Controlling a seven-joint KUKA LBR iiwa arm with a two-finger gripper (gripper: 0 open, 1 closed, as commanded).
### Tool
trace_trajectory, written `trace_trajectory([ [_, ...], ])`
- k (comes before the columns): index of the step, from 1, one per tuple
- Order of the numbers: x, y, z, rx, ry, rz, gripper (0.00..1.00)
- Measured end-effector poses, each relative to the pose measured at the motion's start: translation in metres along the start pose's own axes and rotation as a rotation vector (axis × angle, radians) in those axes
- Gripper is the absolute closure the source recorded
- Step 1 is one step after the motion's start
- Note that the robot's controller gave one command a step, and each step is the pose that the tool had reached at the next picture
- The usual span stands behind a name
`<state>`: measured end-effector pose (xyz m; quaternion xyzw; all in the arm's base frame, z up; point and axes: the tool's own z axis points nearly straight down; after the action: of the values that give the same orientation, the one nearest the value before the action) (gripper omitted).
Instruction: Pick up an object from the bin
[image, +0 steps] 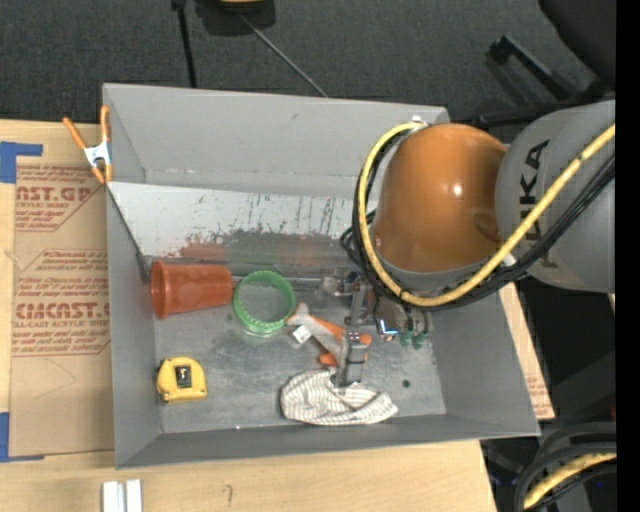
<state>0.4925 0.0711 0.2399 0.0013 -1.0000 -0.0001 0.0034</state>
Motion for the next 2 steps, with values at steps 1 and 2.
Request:
trace_trajectory([
  [1,-0.001,0.0,-0.004,-0.001,-0.008,0.002,0.0],
  [2,-0.006,-0.016,0.042,0.0,-0.014,-0.064,0.0],
])
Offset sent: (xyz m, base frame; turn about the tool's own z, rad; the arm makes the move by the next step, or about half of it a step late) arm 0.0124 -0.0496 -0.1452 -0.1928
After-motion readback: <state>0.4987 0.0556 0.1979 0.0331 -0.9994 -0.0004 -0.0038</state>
